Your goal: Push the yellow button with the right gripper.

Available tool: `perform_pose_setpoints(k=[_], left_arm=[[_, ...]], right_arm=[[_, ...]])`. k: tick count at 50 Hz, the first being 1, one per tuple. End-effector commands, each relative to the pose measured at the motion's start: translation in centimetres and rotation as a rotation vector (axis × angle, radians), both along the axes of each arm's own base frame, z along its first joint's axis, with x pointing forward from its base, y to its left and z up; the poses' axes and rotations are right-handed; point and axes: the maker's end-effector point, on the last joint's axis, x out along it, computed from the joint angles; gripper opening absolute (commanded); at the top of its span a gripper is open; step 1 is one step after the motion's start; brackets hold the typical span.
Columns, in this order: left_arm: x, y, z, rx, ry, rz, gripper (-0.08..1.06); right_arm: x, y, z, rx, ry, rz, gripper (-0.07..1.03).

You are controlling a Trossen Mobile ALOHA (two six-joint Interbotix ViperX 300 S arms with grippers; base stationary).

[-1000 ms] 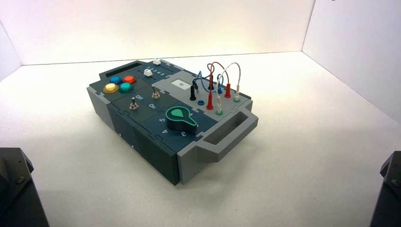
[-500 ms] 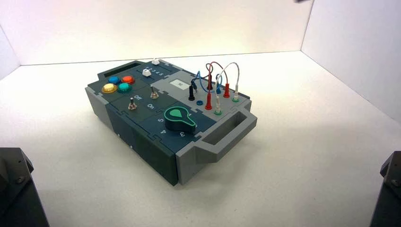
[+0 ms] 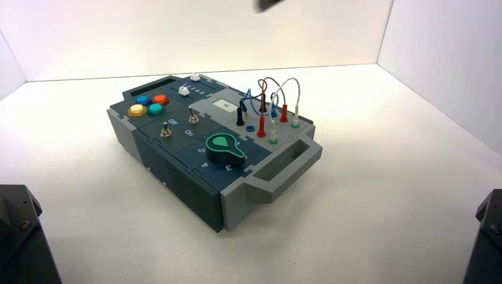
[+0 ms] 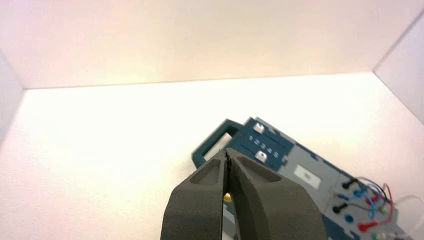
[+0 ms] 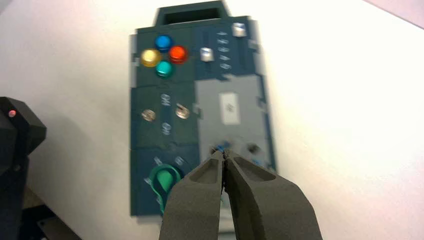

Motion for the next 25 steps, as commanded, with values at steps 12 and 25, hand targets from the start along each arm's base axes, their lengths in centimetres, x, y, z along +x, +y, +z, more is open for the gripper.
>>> perform_pose_setpoints(k=[12,25], left_arm=[[-0.5,0.9,1.9,0.012,-0.054,0.043,-0.03],[-0.7,0.8,2.6,0.012,-0.065,0.042,-0.03]], right_arm=[[0.4,8.6,-0.9,-0.065,0.017,0.137,-0.02],[1.4,12.7,-2.2,-0.096,0.053,0.178,-0.02]])
